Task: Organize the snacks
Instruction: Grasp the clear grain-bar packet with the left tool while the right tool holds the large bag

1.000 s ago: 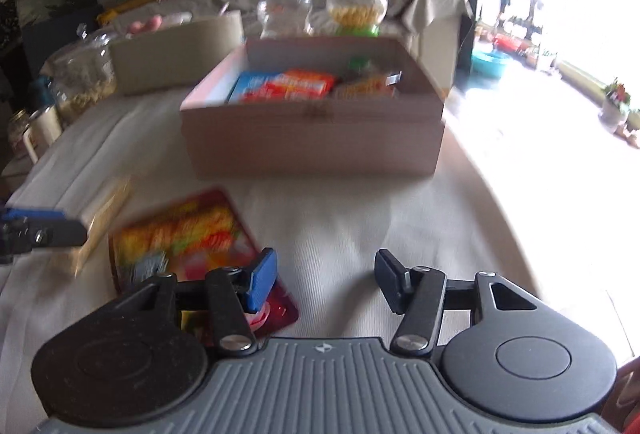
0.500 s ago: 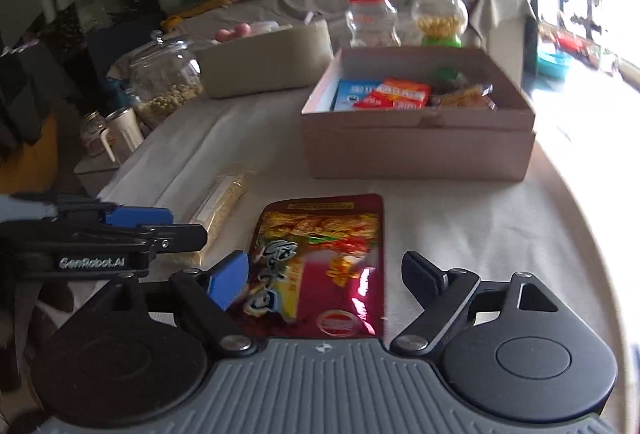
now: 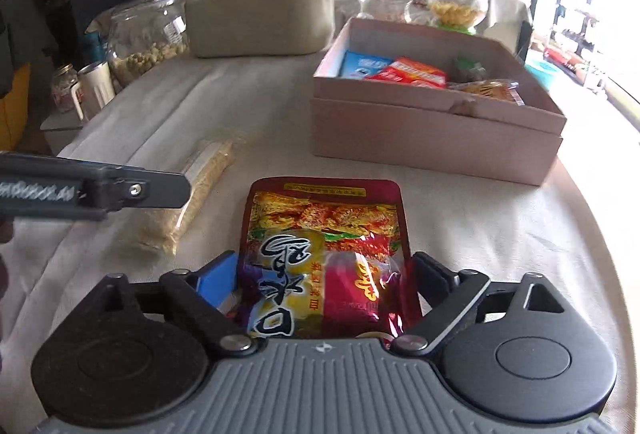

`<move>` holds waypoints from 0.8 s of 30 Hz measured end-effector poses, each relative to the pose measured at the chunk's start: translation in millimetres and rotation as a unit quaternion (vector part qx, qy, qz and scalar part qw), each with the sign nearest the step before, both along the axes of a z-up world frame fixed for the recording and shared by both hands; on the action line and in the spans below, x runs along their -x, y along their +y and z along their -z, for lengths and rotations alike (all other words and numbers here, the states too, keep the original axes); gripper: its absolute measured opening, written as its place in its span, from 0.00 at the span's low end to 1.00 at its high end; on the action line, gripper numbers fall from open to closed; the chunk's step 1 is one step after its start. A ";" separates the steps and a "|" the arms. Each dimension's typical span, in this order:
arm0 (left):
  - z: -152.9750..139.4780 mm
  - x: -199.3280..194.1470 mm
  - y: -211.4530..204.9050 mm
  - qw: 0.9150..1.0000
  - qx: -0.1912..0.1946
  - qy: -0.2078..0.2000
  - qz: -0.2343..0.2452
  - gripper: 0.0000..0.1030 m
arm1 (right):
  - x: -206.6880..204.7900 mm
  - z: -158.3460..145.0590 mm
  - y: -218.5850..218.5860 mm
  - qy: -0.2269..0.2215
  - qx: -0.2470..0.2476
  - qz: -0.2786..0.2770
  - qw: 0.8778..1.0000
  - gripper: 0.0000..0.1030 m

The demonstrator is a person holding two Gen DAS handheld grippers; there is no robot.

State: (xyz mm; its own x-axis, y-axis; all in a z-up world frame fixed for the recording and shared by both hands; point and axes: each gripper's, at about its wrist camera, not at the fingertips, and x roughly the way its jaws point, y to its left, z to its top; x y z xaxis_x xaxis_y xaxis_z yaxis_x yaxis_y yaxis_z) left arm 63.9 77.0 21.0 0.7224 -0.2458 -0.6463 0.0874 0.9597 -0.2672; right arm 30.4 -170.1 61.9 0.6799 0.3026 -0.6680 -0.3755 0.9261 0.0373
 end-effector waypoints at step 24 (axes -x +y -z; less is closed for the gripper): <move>19.5 -44.9 15.8 0.993 0.098 0.060 -0.017 0.50 | 13.6 9.9 -35.6 -0.006 -0.021 0.037 0.999 0.92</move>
State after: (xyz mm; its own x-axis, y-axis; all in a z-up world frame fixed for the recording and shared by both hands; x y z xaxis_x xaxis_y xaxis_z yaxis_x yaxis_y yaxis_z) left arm 108.8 92.8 1.5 0.6530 -0.3518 -0.6707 0.0116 0.8901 -0.4555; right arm 16.7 -205.7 52.0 0.7088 0.2794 -0.6478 -0.3068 0.9489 0.0736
